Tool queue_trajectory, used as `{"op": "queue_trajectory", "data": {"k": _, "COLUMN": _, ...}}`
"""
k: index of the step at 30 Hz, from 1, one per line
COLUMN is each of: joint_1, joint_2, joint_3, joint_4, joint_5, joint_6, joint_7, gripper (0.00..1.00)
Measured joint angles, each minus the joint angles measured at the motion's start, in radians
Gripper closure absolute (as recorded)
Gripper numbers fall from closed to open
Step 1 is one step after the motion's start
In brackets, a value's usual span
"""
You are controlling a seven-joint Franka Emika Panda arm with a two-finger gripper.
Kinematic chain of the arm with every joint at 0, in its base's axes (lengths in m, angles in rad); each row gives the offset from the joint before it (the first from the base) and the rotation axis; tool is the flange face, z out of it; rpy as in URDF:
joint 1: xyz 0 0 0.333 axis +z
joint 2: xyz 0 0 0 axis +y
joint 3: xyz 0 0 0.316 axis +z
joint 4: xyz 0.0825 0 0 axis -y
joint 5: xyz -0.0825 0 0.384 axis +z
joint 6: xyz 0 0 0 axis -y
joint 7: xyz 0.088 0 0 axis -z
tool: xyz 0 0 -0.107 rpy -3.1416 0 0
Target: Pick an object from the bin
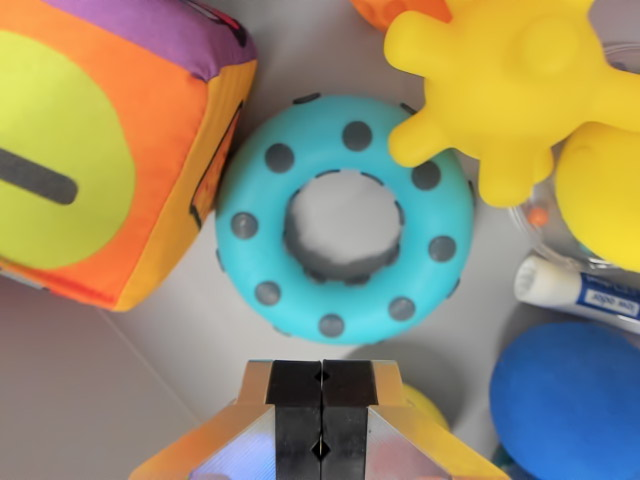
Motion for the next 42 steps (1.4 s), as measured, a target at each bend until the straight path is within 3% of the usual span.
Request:
{"op": "queue_trajectory", "data": {"k": 23, "joint_1": 0.000, "joint_2": -0.189, "joint_3": 0.000, "joint_4": 0.021, "joint_5": 0.001, "joint_6": -0.217, "joint_7": 0.000, "gripper": 1.00}}
{"op": "queue_trajectory", "data": {"k": 42, "joint_1": 0.000, "joint_2": -0.271, "joint_3": 0.000, "joint_4": 0.070, "joint_5": 0.001, "joint_6": -0.351, "joint_7": 0.000, "gripper": 1.00}}
